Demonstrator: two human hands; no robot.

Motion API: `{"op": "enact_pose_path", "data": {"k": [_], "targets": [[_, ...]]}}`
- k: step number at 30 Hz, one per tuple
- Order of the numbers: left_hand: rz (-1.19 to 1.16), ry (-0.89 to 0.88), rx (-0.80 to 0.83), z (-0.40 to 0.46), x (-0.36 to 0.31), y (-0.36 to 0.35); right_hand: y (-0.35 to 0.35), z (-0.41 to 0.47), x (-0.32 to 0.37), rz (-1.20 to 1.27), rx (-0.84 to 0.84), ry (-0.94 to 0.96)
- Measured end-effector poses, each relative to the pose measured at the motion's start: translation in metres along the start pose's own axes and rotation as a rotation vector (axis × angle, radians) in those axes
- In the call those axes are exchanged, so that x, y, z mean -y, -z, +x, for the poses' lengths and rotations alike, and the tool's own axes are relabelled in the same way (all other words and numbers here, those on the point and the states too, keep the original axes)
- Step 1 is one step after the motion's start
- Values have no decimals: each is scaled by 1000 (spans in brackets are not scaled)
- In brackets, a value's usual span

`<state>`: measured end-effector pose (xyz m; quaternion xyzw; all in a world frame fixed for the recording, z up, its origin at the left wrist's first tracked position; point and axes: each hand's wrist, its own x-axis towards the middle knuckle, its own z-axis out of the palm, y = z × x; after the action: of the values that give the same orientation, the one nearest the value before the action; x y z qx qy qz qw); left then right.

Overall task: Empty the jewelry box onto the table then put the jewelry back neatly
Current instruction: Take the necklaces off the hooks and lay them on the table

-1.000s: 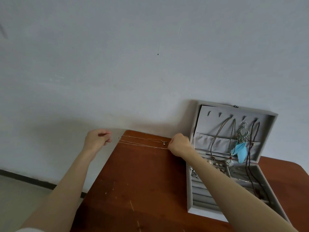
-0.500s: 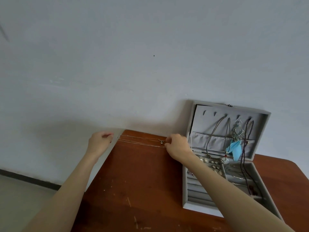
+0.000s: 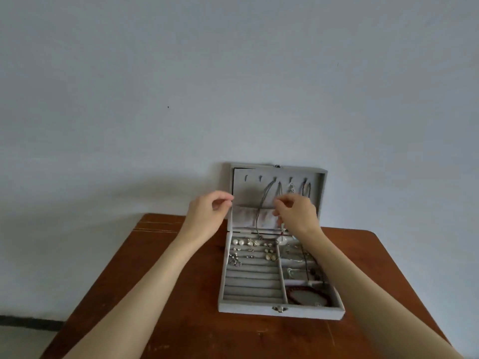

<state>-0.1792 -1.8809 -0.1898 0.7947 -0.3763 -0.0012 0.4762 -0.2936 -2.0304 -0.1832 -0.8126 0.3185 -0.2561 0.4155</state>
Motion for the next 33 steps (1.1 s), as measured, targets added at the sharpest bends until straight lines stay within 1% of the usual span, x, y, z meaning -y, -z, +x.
{"op": "enact_pose_path", "data": {"k": [3,5,9,11,14,16,20,23,25,27,29,33], "targets": [[-10,11,58,12,-21,-34,12,15,-7,-87,-111,6],[15,15,46,21,-31,-50,15,22,-6,-141,-151,15],[25,113,23,35,-41,-67,10,31,-2,-256,-152,1],[12,163,56,39,-42,-71,7,32,-1,-276,-140,-8],[5,176,121,42,-42,-72,4,32,0,-307,-133,-28],[-24,158,109,44,-41,-69,2,32,1,-309,-143,-40],[-155,142,42,53,-49,-60,1,33,2,-177,-184,-86],[-217,129,35,58,-60,-55,5,35,0,-19,-232,-84],[-269,145,33,59,-67,-53,12,35,1,79,-234,-75],[-325,172,40,59,-74,-51,21,35,3,123,-231,-71],[-374,193,40,60,-82,-48,27,34,5,133,-213,-56],[-331,159,16,55,-92,-33,39,29,10,199,-100,-30]]}}
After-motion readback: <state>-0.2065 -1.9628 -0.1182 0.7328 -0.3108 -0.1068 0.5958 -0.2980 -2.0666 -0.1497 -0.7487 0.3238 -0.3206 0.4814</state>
